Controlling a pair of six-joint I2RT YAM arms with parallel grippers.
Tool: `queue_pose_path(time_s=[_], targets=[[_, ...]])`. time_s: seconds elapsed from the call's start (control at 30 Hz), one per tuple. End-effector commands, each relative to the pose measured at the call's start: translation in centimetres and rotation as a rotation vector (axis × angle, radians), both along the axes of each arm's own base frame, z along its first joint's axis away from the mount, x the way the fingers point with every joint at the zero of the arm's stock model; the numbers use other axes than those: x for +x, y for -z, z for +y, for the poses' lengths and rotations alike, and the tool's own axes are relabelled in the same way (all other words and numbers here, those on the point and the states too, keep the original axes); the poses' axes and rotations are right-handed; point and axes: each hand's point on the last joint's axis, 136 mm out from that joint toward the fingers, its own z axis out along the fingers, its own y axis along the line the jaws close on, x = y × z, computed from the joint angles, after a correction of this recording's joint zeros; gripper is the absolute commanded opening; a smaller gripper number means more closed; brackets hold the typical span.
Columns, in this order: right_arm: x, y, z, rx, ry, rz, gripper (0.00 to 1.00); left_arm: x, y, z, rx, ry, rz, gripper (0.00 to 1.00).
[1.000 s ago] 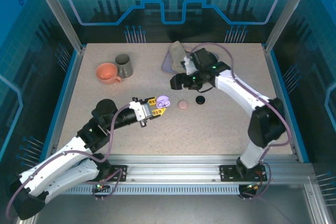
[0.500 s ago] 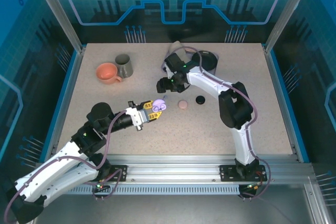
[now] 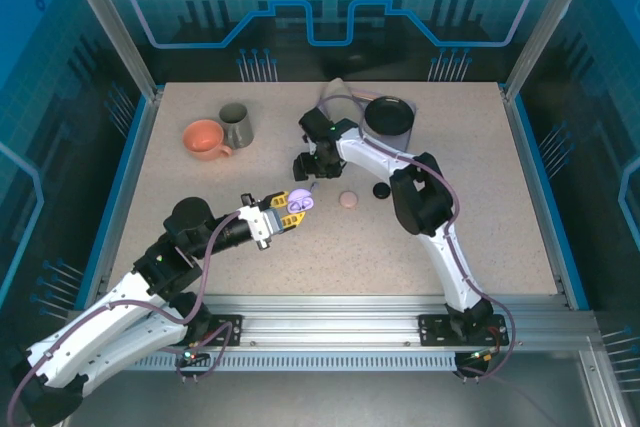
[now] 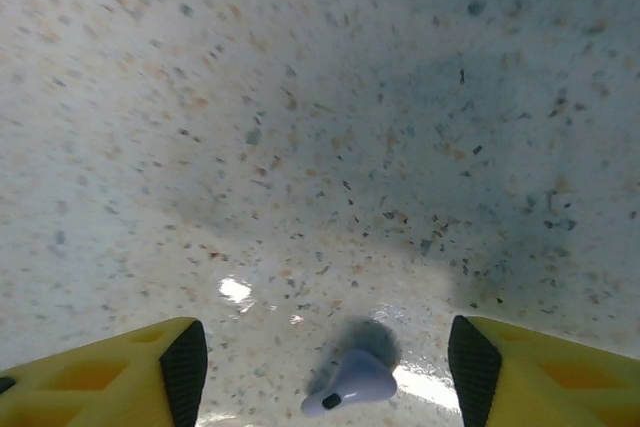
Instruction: Insert wireless bluetooth earbuds into charging case
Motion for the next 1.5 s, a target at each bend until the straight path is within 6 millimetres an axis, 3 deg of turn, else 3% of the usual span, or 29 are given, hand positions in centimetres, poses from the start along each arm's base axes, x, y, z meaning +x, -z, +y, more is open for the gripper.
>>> queue_pose_path(time_s=[0.0, 0.5, 0.9, 1.1, 1.27, 1.47], targets=[[-1.4, 1.0, 0.7, -0.024, -0.015, 0.048, 0.67, -0.1, 0.2, 0.0, 0.007, -0.005, -0.017, 0.00], [-2.9, 2.8, -0.8, -0.184, -0.081, 0.054, 0.44, 0.0, 0.0, -0.1, -0.002, -0.004, -0.010, 0.00], [-3.8, 1.5, -2.0, -0.227, -0.107, 0.035, 0.35, 0.1, -0.1, -0.1, -0.003, -0.004, -0.005, 0.00], [-3.9, 0.7, -2.0, -0.218, -0.113, 0.025, 0.35, 0.2, 0.0, -0.3, 0.000, -0.002, 0.000, 0.00], [-3.3, -0.2, -0.9, -0.162, -0.130, 0.002, 0.36, 0.2, -0.1, -0.3, 0.001, -0.002, 0.000, 0.00], [-3.0, 0.5, -0.9, -0.185, -0.142, 0.015, 0.38, 0.2, -0.2, -0.2, 0.001, -0.003, -0.002, 0.00]])
